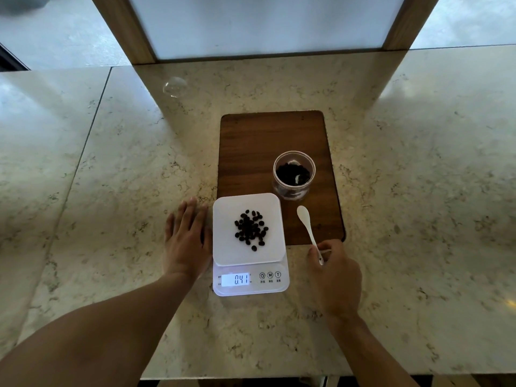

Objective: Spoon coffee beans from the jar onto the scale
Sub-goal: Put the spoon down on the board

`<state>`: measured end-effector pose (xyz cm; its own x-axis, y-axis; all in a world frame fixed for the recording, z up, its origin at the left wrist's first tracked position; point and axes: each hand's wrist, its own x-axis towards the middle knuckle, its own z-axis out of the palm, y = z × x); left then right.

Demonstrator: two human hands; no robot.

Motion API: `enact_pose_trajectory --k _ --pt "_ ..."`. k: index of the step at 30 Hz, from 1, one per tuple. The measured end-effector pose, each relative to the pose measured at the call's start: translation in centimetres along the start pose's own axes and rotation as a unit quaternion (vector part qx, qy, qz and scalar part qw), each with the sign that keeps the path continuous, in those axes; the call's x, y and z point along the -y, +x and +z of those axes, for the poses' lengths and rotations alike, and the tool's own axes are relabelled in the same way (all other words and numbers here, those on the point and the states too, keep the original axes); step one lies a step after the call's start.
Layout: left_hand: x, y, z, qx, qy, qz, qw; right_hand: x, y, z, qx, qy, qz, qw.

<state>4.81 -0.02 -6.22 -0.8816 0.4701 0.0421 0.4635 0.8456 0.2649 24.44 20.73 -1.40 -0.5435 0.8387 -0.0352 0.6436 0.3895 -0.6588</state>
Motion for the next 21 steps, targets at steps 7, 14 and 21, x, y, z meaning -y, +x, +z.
enact_pose_trajectory --k 7,14,21 --pt "-0.27 0.01 -0.27 0.004 -0.003 -0.002 1.000 0.46 0.28 0.35 -0.005 -0.087 -0.048 0.995" --pt "-0.46 -0.01 -0.51 0.001 -0.005 0.001 1.000 0.16 0.73 0.76 0.023 -0.094 -0.037 0.995" --pt "-0.20 0.06 -0.29 0.006 0.002 0.002 1.000 -0.05 0.76 0.86 0.029 -0.086 -0.027 0.995"
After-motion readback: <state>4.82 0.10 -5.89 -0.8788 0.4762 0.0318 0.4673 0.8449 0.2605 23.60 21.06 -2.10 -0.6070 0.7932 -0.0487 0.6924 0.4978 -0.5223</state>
